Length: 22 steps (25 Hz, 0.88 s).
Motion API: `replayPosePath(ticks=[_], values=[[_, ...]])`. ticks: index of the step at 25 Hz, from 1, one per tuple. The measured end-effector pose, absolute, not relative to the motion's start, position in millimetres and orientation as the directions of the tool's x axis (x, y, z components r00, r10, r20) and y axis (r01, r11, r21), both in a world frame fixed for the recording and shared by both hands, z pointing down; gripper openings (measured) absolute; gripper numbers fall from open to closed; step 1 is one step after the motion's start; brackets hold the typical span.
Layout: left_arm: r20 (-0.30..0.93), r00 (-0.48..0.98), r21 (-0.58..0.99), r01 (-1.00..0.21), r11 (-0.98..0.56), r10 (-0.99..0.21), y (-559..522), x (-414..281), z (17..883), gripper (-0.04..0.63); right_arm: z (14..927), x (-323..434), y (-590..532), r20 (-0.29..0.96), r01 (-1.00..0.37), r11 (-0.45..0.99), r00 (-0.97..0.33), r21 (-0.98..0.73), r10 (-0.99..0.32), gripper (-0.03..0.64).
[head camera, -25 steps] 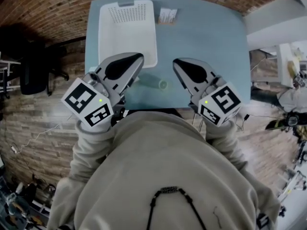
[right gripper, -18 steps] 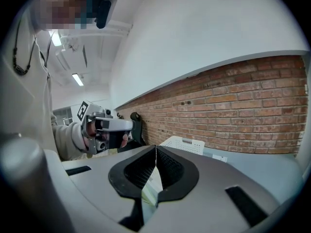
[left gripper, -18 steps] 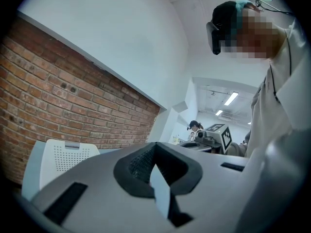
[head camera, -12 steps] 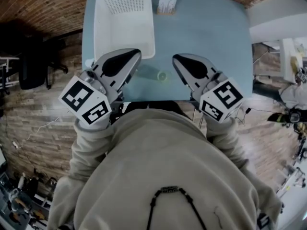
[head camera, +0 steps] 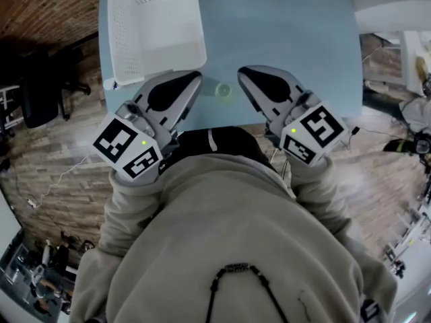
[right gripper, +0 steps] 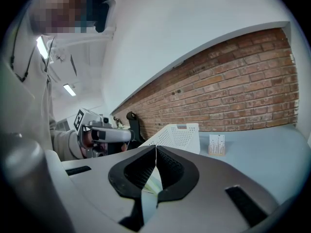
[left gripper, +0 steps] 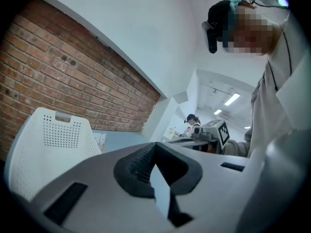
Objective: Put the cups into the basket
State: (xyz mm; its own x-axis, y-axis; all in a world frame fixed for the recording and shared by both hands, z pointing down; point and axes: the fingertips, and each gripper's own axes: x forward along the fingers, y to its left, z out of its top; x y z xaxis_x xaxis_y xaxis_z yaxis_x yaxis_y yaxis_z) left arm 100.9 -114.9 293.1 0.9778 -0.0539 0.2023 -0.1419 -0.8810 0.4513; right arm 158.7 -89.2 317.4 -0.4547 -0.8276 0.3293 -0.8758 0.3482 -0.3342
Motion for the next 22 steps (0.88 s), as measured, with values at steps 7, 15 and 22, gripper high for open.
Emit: replayPosePath(ticks=[7,15,22], values=[[0.258,0.965,0.479,-0.173,-0.861,-0.050,-110,110,344,-0.005,373,167,-78,0.409,-0.884,0.302,-0.439,-0.358,-0.800,0.012],[0.298,0.954,0.531,-0.184,-0.827,-0.021,-90,120,398,-0.003,441,171,-61,0.448,-0.876,0.265,-0.441,-0.403,-0.778,0.012],[0.326,0.946,0.537,-0.187,-0.822,-0.002,-84,127,424,-0.003,467,181,-52,0.437,-0.874,0.236,-0.426,-0.425,-0.792,0.012]])
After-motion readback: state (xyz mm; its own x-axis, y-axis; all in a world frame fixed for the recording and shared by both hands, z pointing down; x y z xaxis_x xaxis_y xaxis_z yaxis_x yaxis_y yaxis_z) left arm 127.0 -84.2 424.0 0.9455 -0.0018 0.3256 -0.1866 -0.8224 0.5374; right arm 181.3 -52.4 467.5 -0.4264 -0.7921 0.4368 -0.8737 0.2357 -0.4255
